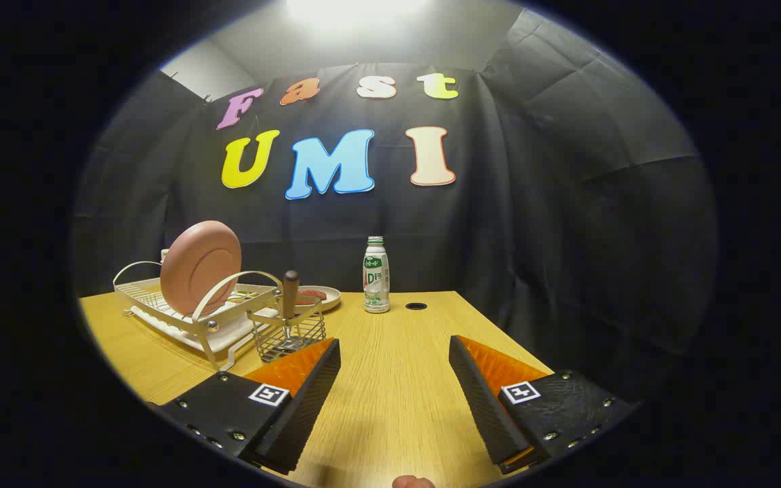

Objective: Take the plate from the dish rack, then take the spoon from the basket and place it into the plate.

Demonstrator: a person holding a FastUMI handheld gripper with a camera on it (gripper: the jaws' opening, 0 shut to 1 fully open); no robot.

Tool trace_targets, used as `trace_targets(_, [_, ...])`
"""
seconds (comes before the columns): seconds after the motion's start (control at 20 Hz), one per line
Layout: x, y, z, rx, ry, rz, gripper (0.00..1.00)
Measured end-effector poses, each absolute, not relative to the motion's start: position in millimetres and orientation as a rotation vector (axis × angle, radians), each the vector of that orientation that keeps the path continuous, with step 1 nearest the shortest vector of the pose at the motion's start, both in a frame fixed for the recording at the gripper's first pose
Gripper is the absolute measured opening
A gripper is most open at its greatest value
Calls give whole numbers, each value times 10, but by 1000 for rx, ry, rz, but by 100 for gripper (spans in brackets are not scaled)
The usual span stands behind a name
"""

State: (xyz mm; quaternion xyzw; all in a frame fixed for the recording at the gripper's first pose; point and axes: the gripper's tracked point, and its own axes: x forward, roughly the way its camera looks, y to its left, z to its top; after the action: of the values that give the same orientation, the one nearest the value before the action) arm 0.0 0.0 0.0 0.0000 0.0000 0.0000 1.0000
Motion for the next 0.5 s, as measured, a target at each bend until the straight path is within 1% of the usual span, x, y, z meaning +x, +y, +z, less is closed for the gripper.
trace_targets(0.25, [493,-46,28,30,19,-6,98])
trace_targets(0.5, [743,-173,379,12,-15,-33,98])
